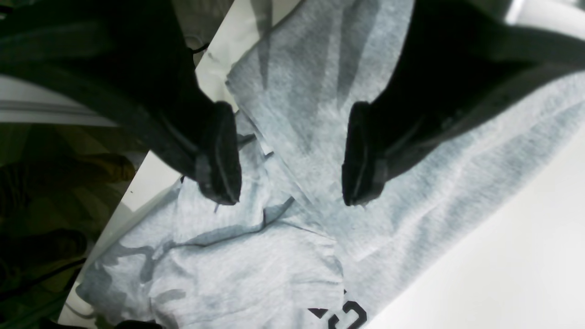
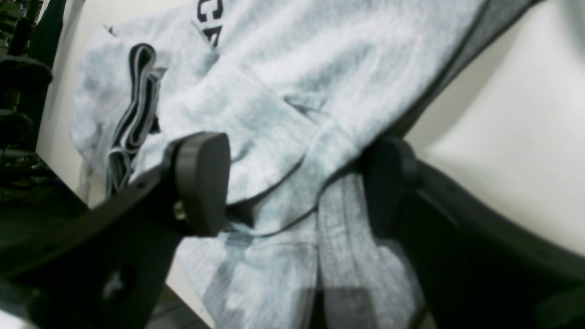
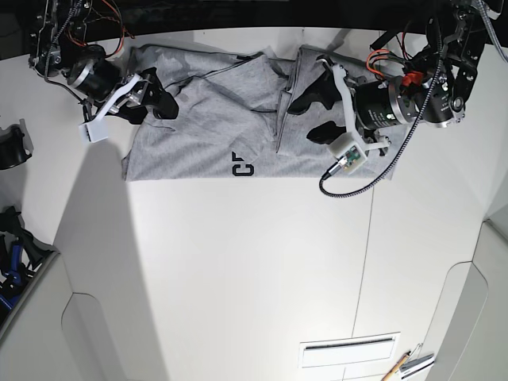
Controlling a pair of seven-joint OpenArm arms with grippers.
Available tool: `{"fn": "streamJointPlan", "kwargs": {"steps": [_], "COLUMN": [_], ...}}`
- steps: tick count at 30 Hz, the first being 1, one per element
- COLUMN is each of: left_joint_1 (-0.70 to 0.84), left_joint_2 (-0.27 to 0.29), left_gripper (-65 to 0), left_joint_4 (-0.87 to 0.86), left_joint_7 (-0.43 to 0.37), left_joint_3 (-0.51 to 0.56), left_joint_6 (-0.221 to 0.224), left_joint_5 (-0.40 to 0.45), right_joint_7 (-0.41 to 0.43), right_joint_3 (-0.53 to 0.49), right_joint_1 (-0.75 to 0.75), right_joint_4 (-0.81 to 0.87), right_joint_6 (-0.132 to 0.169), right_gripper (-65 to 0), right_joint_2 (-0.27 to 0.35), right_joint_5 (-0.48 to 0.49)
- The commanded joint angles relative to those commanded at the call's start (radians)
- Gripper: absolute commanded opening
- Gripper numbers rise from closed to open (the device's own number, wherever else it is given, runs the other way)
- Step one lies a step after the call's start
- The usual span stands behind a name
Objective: Fold the T-shirt properly
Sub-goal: 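Fold the hem end toward the collar with the left gripper, right gripper pinching, then grasp the folded grey shirt bundle with the right gripper and lift it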
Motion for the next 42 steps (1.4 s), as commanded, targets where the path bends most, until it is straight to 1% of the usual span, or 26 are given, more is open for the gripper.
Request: {"fn": "streamJointPlan", "kwargs": {"steps": [4,9,10,14,15,16,17,18,21,22,25,27,29,32,34,36,38,40,42], "left_joint_1": [0.000,0.000,0.000,0.000,0.001,0.001,0.001,0.003,0.003,0.003,0.003,0.007,0.023,0.069,0.098,0.122,0.153,0.183,0.208], "left_joint_2": [0.000,0.000,0.000,0.000,0.000,0.000,0.000,0.000,0.000,0.000,0.000,0.000,0.000,0.000,0.002,0.021,0.060,0.102,0.142], "left_gripper": [-26.2,-26.2,-26.2,-26.2,-26.2,-26.2,-26.3,-26.3,-26.3,-26.3,-26.3,-26.3,-26.3,-26.3,-26.3,-26.3,-26.3,-26.3,-26.3], "left_joint_4": [0.029,0.039,0.039,0.039,0.038,0.037,0.035,0.031,0.000,-0.013,-0.068,-0.117,-0.164,-0.185,-0.185,-0.185,-0.185,-0.185,-0.185], "left_joint_7": [0.001,0.000,0.003,0.024,0.030,0.032,0.034,0.033,0.039,0.056,0.106,0.113,0.109,0.106,0.101,0.105,0.111,0.112,0.111], "left_joint_3": [-0.080,-0.194,-0.211,-0.269,-0.280,-0.291,-0.303,-0.316,-0.354,-0.367,-0.399,-0.409,-0.409,-0.409,-0.409,-0.409,-0.409,-0.408,-0.407], "left_joint_6": [0.000,0.031,0.031,0.030,0.030,0.029,0.029,0.029,0.030,0.030,0.030,0.030,0.030,0.029,0.029,0.029,0.028,0.025,-0.001], "left_joint_5": [-0.003,-0.026,-0.026,-0.026,-0.025,-0.024,-0.024,-0.019,0.006,0.009,0.008,0.008,0.004,0.003,-0.034,-0.071,-0.079,-0.079,-0.082], "right_joint_7": [0.000,0.004,0.004,0.024,0.039,0.056,0.066,0.077,0.110,0.112,0.113,0.115,0.115,0.101,0.086,0.043,-0.012,-0.048,-0.081], "right_joint_3": [0.000,-0.011,-0.012,-0.012,-0.012,-0.012,-0.012,-0.012,-0.009,-0.003,0.042,0.091,0.146,0.207,0.218,0.218,0.218,0.218,0.217], "right_joint_1": [0.000,0.000,0.000,0.000,0.000,0.000,0.001,0.001,0.003,0.003,0.003,0.013,0.027,0.055,0.082,0.114,0.148,0.182,0.212], "right_joint_4": [0.000,0.000,0.000,0.000,0.000,0.000,0.000,0.000,0.000,0.000,0.000,0.001,0.001,0.001,0.001,0.002,0.004,0.023,0.067], "right_joint_6": [0.001,0.001,0.001,0.001,0.002,0.005,0.015,0.016,0.014,0.014,0.014,0.013,0.013,0.013,0.013,0.013,0.015,0.016,0.016], "right_gripper": [-20.7,-21.2,-25.5,-53.8,-60.3,-65.0,-65.0,-65.0,-65.0,-65.0,-65.0,-65.0,-65.0,-65.0,-65.0,-65.0,-65.0,-65.0,-65.0], "right_joint_2": [0.000,0.000,0.000,0.000,0.000,0.000,0.000,0.000,0.001,0.001,0.011,0.024,0.044,0.093,0.137,0.182,0.214,0.228,0.224], "right_joint_5": [-0.002,-0.034,-0.034,-0.034,-0.034,-0.034,-0.035,-0.037,-0.114,-0.132,-0.146,-0.142,-0.133,-0.100,-0.085,-0.050,-0.018,0.002,0.035]}}
